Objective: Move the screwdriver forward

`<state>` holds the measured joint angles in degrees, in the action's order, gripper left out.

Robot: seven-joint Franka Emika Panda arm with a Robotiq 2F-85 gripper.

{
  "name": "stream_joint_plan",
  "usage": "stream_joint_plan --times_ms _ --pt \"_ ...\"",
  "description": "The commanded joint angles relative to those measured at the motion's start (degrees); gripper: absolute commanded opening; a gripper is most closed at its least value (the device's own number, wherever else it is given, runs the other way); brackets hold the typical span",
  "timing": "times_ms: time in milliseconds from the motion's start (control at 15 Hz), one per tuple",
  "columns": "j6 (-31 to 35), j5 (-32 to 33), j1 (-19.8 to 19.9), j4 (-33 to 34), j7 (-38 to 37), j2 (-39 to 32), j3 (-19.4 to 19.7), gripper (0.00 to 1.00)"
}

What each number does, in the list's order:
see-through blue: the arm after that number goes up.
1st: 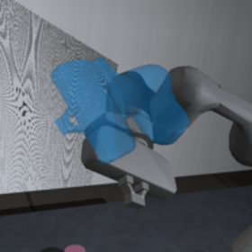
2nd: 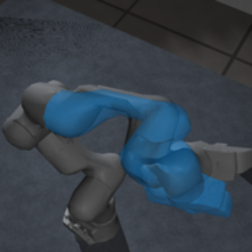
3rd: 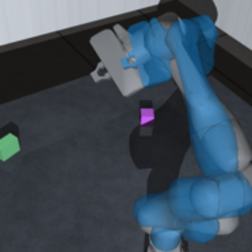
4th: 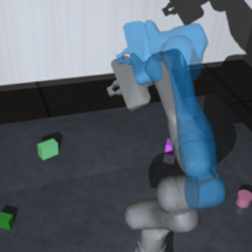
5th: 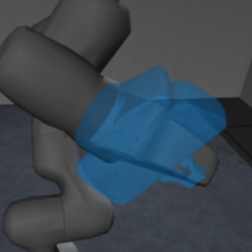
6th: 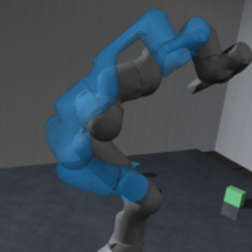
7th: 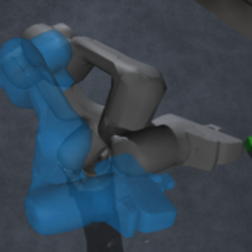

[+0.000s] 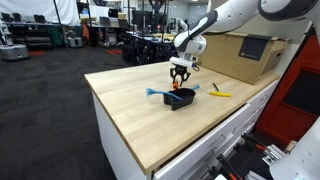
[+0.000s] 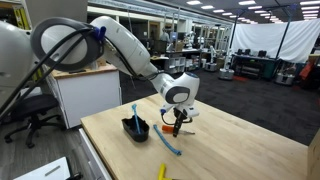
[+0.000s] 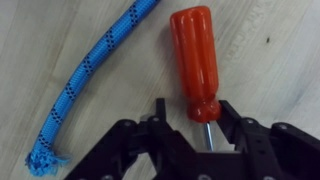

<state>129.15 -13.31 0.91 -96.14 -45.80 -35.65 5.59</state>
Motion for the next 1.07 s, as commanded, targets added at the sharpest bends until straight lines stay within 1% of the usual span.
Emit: stream_joint_plan --times_ms 0,133,200,333,467,733,1000 --pt "0.33 0.52 -0.19 0.34 0.13 -0.81 0.62 0.25" --pt "0.53 0.57 -0.27 -0.02 0.07 -0.5 0.77 0.11" --pt "0.66 0.35 -0.23 -0.19 -0.03 -0.29 0.74 0.07" --pt "0.68 -0.22 -0.07 -0.57 -0.23 0.44 0.6 0.08" --pt "0.82 -1.43 0.38 -2.12 -0.16 2.88 0.34 0.08" --pt "3.45 -4.06 1.15 -6.39 0.99 8.63 -0.17 0.08" --pt "6.46 -2.25 0.51 -12.3 1.82 15.0 0.76 0.08"
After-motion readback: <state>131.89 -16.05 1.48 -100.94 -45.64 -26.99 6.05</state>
